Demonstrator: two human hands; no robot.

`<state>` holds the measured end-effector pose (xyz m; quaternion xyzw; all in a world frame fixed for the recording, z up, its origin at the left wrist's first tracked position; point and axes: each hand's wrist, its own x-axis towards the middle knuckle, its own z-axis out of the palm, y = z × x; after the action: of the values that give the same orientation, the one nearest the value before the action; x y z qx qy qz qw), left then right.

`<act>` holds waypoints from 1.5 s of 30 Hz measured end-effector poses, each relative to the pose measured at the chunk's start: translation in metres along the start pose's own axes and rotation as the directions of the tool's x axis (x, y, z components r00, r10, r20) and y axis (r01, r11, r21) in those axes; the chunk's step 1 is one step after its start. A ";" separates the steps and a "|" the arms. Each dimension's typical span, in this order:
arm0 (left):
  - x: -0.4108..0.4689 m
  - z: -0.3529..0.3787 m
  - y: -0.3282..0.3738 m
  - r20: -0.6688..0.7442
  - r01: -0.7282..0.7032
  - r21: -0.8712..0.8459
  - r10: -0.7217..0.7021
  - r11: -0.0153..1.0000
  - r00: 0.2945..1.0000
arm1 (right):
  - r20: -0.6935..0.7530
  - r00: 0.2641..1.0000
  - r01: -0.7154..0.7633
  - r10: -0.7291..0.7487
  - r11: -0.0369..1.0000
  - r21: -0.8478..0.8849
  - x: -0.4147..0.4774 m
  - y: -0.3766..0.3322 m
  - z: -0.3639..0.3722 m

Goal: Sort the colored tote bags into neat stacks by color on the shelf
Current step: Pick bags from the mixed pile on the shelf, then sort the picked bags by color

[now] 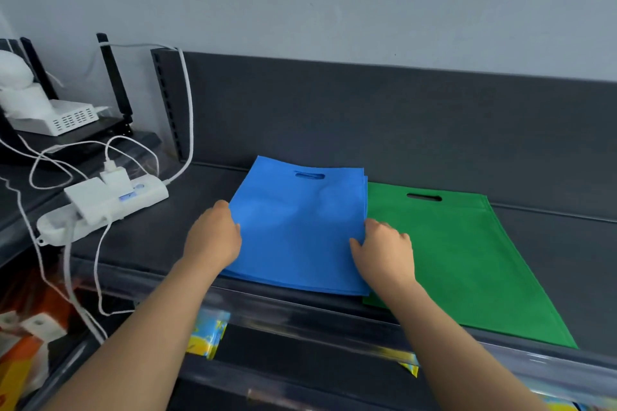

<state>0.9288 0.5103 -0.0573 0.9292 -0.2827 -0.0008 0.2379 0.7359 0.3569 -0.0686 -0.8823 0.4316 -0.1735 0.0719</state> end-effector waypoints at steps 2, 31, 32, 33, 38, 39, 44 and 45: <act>0.000 0.004 -0.002 0.002 -0.001 0.033 0.001 0.999 1.000 | -0.003 1.000 0.017 -0.017 0.997 -0.070 -0.001 -0.001 0.003; -0.144 0.072 0.245 -0.052 -0.712 -0.002 0.711 0.702 0.702 | -0.291 0.939 -0.203 0.184 0.978 -0.037 -0.098 0.227 -0.134; -0.154 0.078 0.261 -0.054 -0.720 -0.008 0.718 0.694 0.694 | -0.295 0.935 -0.221 0.198 0.974 -0.046 -0.105 0.245 -0.141; -0.164 0.083 0.277 -0.055 -0.726 -0.017 0.725 0.687 0.687 | -0.295 0.932 -0.237 0.211 0.970 -0.055 -0.111 0.263 -0.148; -0.219 0.115 0.364 -0.055 -0.750 -0.065 0.748 0.658 0.661 | -0.299 0.915 -0.309 0.271 0.947 -0.087 -0.146 0.357 -0.186; -0.229 0.122 0.381 -0.055 -0.755 -0.073 0.753 0.652 0.655 | -0.296 0.913 -0.323 0.280 0.941 -0.105 -0.153 0.376 -0.193; -0.278 0.154 0.456 -0.049 -0.780 -0.122 0.781 0.614 0.622 | -0.309 0.900 -0.366 0.307 0.917 -0.156 -0.187 0.461 -0.226; -0.287 0.160 0.469 -0.043 -0.784 -0.135 0.787 0.606 0.616 | -0.311 0.894 -0.382 0.323 0.911 -0.152 -0.192 0.476 -0.232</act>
<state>0.4200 0.2493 -0.0295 0.6920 -0.6629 0.0742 0.2760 0.1910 0.2201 -0.0313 -0.7580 0.6066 -0.2338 -0.0527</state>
